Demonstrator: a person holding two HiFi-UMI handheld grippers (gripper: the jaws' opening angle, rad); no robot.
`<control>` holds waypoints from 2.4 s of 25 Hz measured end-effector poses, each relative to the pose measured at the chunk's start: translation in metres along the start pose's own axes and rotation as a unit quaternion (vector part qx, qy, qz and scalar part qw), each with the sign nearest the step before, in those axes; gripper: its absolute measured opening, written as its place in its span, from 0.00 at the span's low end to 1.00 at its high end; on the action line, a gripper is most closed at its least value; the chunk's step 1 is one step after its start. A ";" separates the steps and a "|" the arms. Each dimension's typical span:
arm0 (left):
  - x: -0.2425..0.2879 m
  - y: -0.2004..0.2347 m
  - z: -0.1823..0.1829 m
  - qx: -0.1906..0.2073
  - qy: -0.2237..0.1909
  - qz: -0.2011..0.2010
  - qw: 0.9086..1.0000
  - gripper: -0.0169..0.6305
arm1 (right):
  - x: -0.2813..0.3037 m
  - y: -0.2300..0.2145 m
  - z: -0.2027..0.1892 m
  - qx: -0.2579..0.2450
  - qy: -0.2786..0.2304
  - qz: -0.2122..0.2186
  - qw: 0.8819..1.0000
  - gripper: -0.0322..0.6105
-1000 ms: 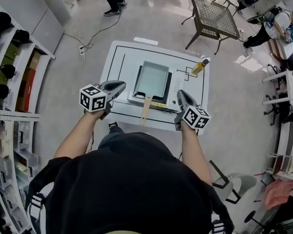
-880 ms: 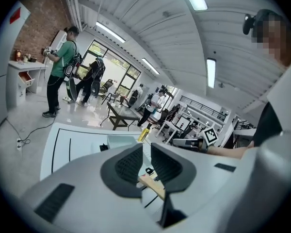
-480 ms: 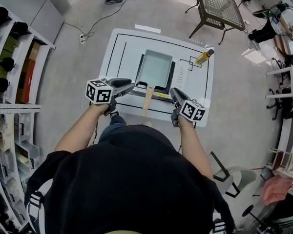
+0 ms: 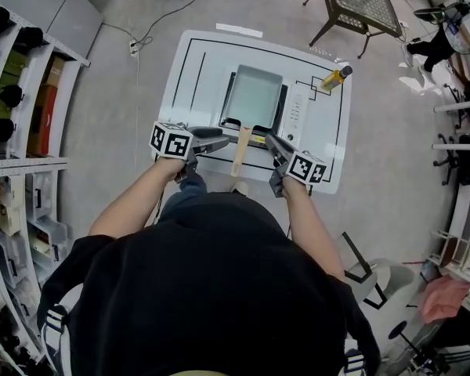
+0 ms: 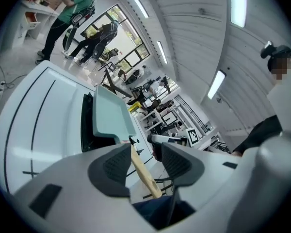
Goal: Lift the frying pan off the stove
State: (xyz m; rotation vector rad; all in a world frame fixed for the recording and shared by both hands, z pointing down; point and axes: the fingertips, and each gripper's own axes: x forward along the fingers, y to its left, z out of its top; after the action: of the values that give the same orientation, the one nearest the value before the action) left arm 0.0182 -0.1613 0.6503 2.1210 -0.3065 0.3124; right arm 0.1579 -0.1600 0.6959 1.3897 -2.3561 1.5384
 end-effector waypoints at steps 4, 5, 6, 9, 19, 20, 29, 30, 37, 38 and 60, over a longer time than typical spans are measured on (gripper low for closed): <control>0.012 0.009 -0.017 -0.051 0.001 -0.016 0.999 0.35 | 0.010 0.001 -0.009 0.010 0.011 0.015 1.000 0.22; 0.014 0.009 -0.021 -0.067 0.000 -0.024 0.997 0.35 | 0.013 0.003 -0.012 0.014 0.016 0.021 1.000 0.23; 0.018 0.008 -0.026 -0.080 0.002 -0.032 0.996 0.36 | 0.015 0.005 -0.014 0.019 0.021 0.027 0.999 0.24; 0.028 0.007 -0.039 -0.100 0.019 -0.047 0.994 0.37 | 0.023 0.013 -0.020 0.035 0.036 0.045 0.998 0.27; 0.048 0.007 -0.061 -0.165 0.047 -0.096 0.980 0.40 | 0.046 0.017 -0.046 0.103 0.088 0.091 0.987 0.32; 0.051 0.006 -0.064 -0.169 0.051 -0.101 0.979 0.41 | 0.048 0.017 -0.047 0.110 0.090 0.096 0.985 0.33; 0.071 -0.008 -0.086 -0.191 0.093 -0.143 0.967 0.41 | 0.061 0.024 -0.052 0.151 0.109 0.130 0.974 0.35; 0.073 -0.009 -0.089 -0.193 0.098 -0.148 0.965 0.41 | 0.062 0.024 -0.053 0.161 0.111 0.134 0.971 0.35; 0.076 -0.014 -0.088 -0.206 0.101 -0.172 0.958 0.40 | 0.076 0.027 -0.057 0.207 0.126 0.170 0.955 0.36; 0.076 -0.015 -0.088 -0.206 0.101 -0.174 0.958 0.38 | 0.077 0.027 -0.056 0.212 0.126 0.175 0.953 0.36; 0.076 -0.012 -0.097 -0.171 0.128 -0.168 0.963 0.25 | 0.081 0.035 -0.058 0.252 0.117 0.224 0.934 0.30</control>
State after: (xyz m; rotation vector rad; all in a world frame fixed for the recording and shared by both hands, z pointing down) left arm 0.0835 -0.0806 0.7183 1.7303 0.1437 0.3044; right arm 0.0602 -0.1664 0.7360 0.6477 -2.3259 2.4037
